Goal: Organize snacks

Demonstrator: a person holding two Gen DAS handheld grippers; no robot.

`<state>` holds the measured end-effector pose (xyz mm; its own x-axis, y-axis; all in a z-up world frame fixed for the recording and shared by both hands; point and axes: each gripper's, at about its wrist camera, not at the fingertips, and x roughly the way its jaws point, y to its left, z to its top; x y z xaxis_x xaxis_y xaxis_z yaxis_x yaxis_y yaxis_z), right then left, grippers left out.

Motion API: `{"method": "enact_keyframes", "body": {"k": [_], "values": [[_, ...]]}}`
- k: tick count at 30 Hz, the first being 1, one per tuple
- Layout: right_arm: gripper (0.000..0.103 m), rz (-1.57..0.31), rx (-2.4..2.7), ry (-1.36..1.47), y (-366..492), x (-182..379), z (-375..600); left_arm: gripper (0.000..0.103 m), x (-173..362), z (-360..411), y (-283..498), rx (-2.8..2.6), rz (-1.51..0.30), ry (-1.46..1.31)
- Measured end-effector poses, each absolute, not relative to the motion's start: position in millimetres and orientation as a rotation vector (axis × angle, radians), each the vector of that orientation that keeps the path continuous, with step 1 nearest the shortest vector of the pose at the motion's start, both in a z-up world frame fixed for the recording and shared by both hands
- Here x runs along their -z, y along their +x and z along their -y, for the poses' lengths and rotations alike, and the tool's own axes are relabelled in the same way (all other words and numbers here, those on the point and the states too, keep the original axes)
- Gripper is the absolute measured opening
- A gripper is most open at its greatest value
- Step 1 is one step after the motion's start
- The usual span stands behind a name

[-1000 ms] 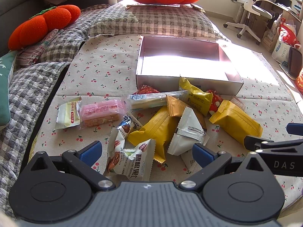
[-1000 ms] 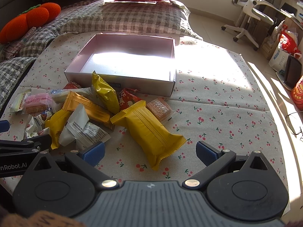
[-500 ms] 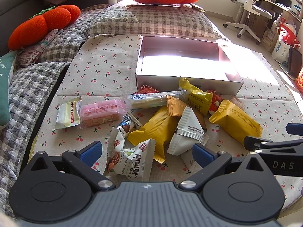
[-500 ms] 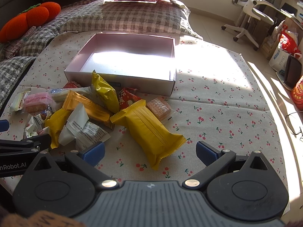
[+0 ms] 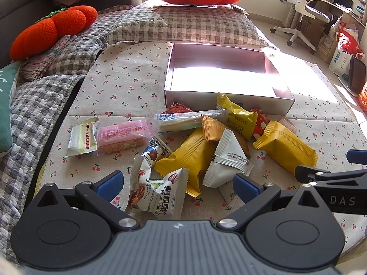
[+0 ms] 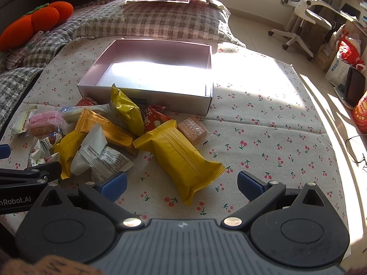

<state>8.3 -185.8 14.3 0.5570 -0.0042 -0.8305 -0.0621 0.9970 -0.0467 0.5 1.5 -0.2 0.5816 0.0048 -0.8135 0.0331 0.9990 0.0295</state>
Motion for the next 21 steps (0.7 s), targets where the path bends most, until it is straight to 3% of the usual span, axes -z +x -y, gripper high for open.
{"method": "enact_keyframes", "body": {"k": [21], "values": [[0.102,-0.993,-0.039,-0.074,11.6,-13.2,188.2,0.103,-3.1,-6.9,4.5,0.028,-0.937,0.054]]}}
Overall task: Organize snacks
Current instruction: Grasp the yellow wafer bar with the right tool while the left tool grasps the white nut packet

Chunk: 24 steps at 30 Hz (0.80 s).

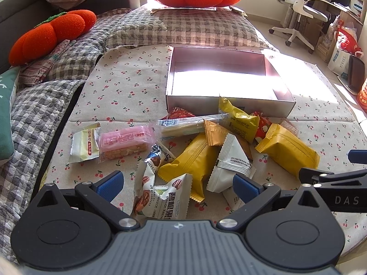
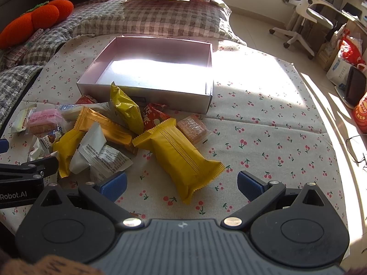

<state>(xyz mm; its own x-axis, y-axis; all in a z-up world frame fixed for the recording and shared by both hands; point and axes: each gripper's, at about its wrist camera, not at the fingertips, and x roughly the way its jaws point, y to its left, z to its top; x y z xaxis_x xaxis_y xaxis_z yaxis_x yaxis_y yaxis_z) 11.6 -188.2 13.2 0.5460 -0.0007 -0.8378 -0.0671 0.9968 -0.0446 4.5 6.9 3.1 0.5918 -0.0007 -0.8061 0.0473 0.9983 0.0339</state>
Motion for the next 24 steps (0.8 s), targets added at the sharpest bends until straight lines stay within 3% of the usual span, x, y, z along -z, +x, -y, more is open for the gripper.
{"method": "enact_keyframes", "body": {"k": [11,24], "values": [[0.102,-1.089,-0.126,-0.013,42,-14,212,0.103,4,-30,39,0.238,-1.122,0.026],[0.093,-1.215,-0.208,-0.023,70,19,204,0.101,42,-42,51,0.230,-1.271,0.042]]}}
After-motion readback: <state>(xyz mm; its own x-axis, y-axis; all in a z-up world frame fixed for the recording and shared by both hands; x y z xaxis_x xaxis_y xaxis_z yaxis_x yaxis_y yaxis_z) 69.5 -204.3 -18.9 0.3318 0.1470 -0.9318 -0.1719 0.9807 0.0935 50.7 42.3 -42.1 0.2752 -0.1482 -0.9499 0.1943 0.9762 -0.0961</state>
